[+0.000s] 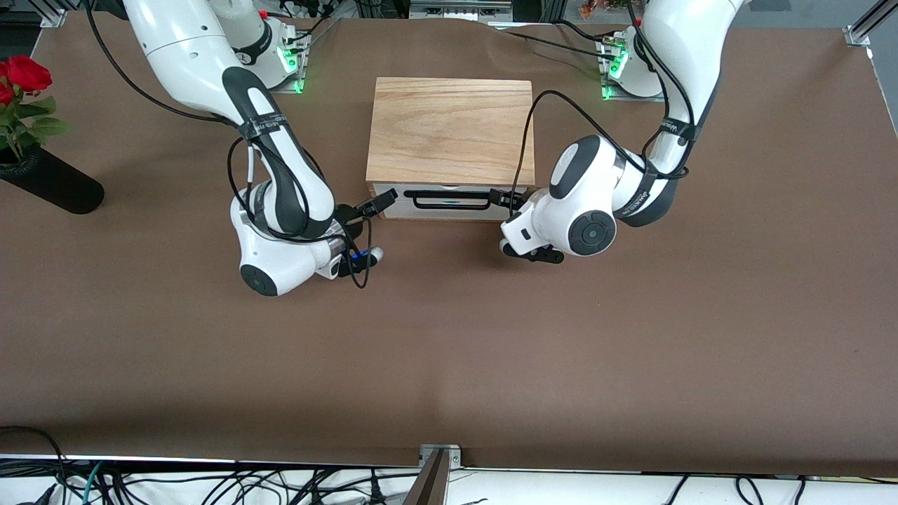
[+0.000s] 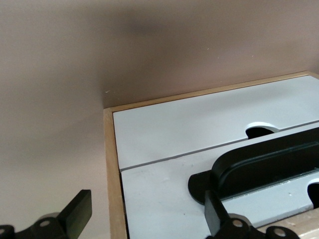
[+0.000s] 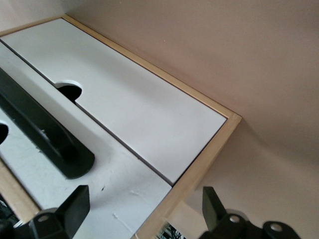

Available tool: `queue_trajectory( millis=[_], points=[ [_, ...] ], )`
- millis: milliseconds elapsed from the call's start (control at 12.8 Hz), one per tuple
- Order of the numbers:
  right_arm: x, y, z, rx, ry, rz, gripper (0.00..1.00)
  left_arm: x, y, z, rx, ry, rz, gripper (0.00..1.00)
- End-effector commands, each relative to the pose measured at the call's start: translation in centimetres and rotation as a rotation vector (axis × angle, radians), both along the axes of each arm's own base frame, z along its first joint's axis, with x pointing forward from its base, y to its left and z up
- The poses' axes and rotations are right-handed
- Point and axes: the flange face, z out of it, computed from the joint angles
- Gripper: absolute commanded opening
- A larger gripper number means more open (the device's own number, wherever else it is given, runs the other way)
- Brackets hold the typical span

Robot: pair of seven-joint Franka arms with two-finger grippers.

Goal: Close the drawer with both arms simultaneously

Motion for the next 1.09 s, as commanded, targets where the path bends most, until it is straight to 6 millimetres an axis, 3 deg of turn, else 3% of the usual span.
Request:
queue_trajectory(
  millis=[0,312,468,623,857,1013],
  points=[
    [2.2,-1.0,3.0,0.04,-0.067,-0.021,1.0,1.8,1.7,3.8,-0.01,-0.069,0.002,1.0],
    [6.1,-5.4,6.3,0.052,-0.158,-0.101,1.0,5.9,4.9,8.1,0.034,-0.214,0.008,1.0],
    [8.6,-9.1,8.8,0.068,-0.21,-0.162,1.0,7.5,6.9,9.7,0.038,-0.252,0.039,1.0],
    [9.2,-10.7,9.3,0.054,-0.227,-0.176,1.0,8.5,9.5,12.7,0.045,-0.305,0.072,1.0],
    [9.2,-13.2,15.2,-0.063,-0.359,-0.141,1.0,8.0,10.5,15.4,0.062,-0.338,0.08,1.0],
    [8.6,-15.6,20.1,-0.177,-0.467,-0.08,1.0,7.7,12.7,18.6,0.136,-0.399,0.05,1.0]
  ],
)
